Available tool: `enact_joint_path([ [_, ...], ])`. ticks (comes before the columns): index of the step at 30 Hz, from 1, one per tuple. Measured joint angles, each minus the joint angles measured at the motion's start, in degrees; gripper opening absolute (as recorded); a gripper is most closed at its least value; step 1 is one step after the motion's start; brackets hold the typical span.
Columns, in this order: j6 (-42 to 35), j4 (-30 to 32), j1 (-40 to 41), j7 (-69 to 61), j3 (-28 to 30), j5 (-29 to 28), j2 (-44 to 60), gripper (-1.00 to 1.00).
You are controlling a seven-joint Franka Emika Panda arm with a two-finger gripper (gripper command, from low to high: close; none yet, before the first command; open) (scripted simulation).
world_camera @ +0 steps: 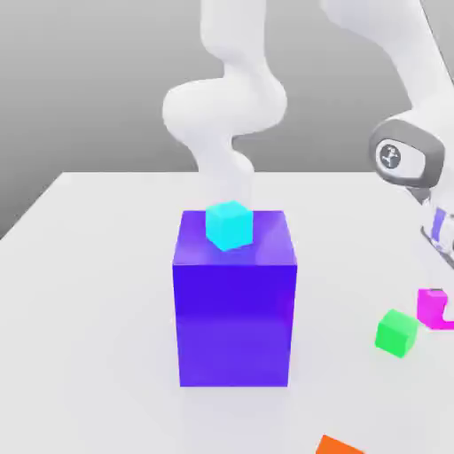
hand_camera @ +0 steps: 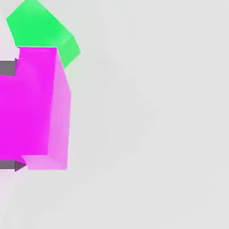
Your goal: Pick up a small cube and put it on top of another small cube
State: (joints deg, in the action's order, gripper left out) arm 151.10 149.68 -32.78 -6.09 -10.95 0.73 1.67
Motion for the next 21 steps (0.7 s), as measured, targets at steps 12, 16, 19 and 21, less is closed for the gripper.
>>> enact_joint_path([
  [12,12.4,5.2,-3.1,5.2,2.6,-5.3,7.2,1.00],
  [16,12.3,5.2,-3.1,5.1,2.6,-5.2,7.0,1.00],
  [19,7.6,5.5,-3.0,3.2,1.8,-2.4,1.9,1.00],
  [21,3.8,5.7,-3.3,1.9,1.7,-0.7,-2.2,1.00],
])
